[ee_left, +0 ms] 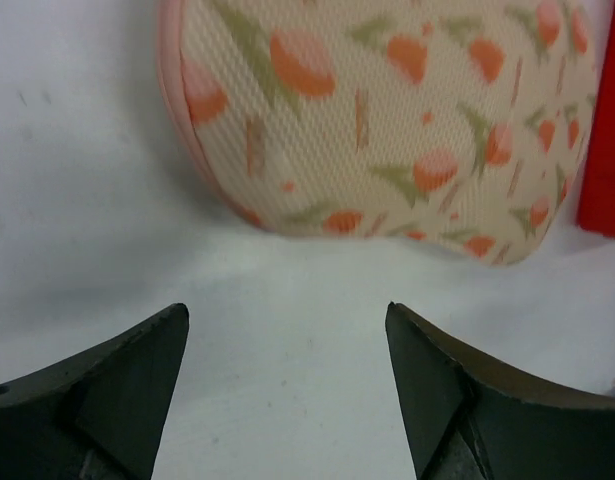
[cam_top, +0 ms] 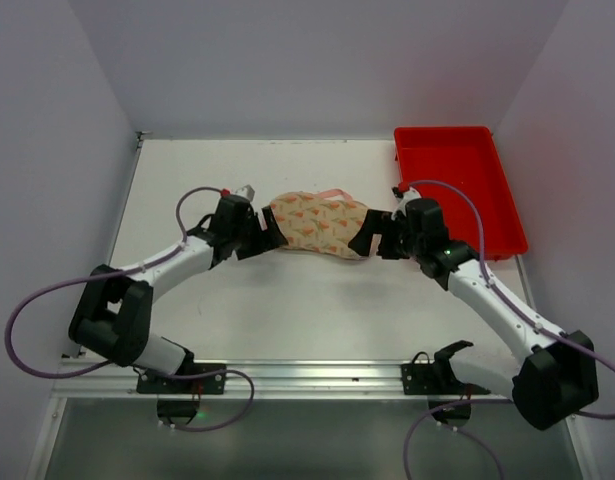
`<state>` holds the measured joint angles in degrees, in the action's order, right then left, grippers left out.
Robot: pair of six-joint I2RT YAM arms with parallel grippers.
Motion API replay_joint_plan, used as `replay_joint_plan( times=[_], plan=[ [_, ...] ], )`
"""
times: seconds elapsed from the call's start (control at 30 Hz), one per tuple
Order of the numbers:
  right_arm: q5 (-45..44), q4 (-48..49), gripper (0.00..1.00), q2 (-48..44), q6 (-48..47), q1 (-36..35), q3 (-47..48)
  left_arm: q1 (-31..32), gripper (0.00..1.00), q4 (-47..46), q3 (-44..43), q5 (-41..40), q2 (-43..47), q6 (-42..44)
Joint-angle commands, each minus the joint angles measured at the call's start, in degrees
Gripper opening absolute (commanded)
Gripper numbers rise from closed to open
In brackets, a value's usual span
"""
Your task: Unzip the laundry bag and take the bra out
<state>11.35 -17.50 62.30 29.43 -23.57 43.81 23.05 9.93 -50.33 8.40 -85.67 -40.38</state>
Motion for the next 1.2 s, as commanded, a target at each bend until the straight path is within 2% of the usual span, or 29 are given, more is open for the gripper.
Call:
replay_joint_plan(
  times=[0.0,0.2,0.3,0.4,0.5,0.63,0.8,1.0,1.17],
  plan=[
    [-1.6,6.2,0.92,7.3,-1.7,-0.2,6.6,5.4,0.84,-8.3,7.2,1.8,4.7,-12.2],
    [-2.7,12.7,0.91,23.5,-0.6,-0.9,10.7,8.1,0.85,-13.8,16.0,0.2,9.8,-17.1],
    [-2.0,15.0,0.9,28.6,1.0,-2.6,10.5,8.0,0.85,-15.6,18.2,0.5,10.8,-18.5],
    [-1.2,15.8,0.89,30.0,3.9,-5.9,9.4,8.0,0.84,-17.6,19.9,0.6,11.3,-19.8],
    [-0.6,15.2,0.89,29.1,7.1,-10.2,8.1,8.1,0.85,-19.2,22.0,-0.1,12.3,-21.3],
    [2.6,17.1,0.88,27.5,13.2,-12.4,4.6,8.0,0.85,-20.0,24.7,-2.2,15.3,-23.2],
    [2.6,17.7,0.88,25.1,13.9,-14.6,5.6,8.0,0.84,-20.2,25.5,-3.5,16.5,-23.8],
    [-1.3,13.2,0.89,15.3,11.4,-14.6,4.6,8.0,0.81,-27.9,25.5,-1.9,13.1,-25.1],
    [-5.6,11.5,0.92,7.4,10.1,-14.4,1.3,9.4,0.77,-35.2,22.7,0.7,5.4,-26.8]
  ],
)
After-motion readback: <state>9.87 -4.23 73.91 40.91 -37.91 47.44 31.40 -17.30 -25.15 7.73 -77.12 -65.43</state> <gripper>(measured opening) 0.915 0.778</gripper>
